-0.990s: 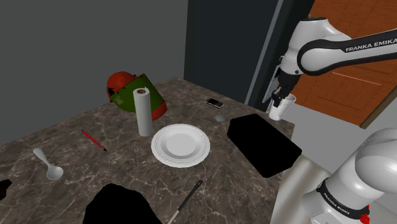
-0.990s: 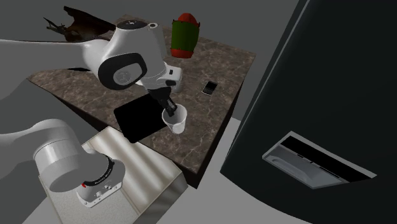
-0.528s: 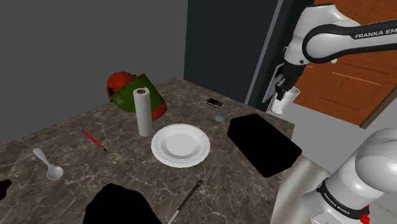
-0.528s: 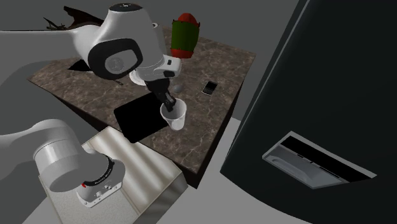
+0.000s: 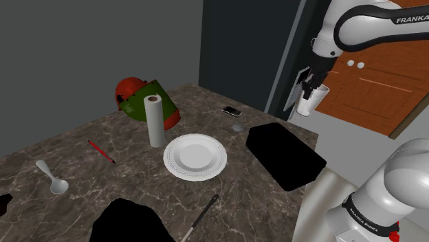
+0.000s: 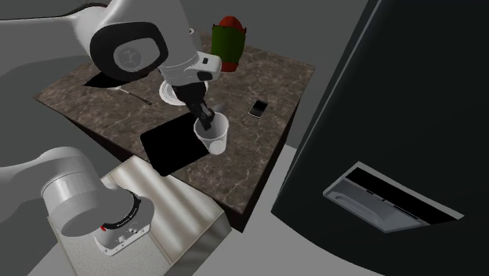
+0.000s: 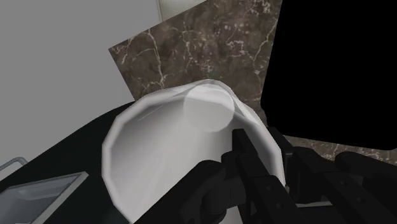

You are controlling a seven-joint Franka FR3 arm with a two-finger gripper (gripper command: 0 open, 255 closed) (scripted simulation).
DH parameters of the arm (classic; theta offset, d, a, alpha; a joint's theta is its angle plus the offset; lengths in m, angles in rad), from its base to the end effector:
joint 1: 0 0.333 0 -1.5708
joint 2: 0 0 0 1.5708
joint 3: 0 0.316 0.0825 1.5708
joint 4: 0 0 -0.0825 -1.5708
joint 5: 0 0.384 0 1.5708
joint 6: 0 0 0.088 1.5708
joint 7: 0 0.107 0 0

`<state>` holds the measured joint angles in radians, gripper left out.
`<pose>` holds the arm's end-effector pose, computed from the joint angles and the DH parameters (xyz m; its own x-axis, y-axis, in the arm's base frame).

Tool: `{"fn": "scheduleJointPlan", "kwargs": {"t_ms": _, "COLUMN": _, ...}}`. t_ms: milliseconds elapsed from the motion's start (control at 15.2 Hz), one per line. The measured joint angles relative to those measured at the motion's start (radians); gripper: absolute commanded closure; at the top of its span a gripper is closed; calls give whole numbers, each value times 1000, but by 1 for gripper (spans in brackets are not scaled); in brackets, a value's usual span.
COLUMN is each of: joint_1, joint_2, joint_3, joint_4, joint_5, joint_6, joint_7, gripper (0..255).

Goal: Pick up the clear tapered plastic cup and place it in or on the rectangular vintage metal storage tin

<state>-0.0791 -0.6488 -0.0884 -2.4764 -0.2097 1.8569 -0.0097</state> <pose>0.3512 -0.0790 0.5124 0.9963 -0.0823 0.0231 -0.0849 -0.9852 0.1490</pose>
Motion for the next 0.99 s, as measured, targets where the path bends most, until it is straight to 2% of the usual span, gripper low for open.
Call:
{"fn": "scheduleJointPlan", "kwargs": {"t_ms": 330, "joint_1": 12, "joint_2": -13, "joint_3": 26, "joint_4": 38, "joint_5": 18, "joint_6": -55, "joint_7": 19, "gripper": 255}}
{"fn": "scheduleJointPlan", "kwargs": {"t_ms": 660, "joint_1": 59, "joint_2": -83, "joint_3": 125, "joint_4": 32, "joint_5": 81, "joint_6": -135, "joint_7": 119, "gripper": 255}}
{"fn": "scheduleJointPlan", "kwargs": {"t_ms": 990, "joint_1": 109, "joint_2": -94, "joint_3": 234, "joint_4": 66, "joint_5": 156, "joint_6": -194, "joint_7": 235, "gripper": 255}}
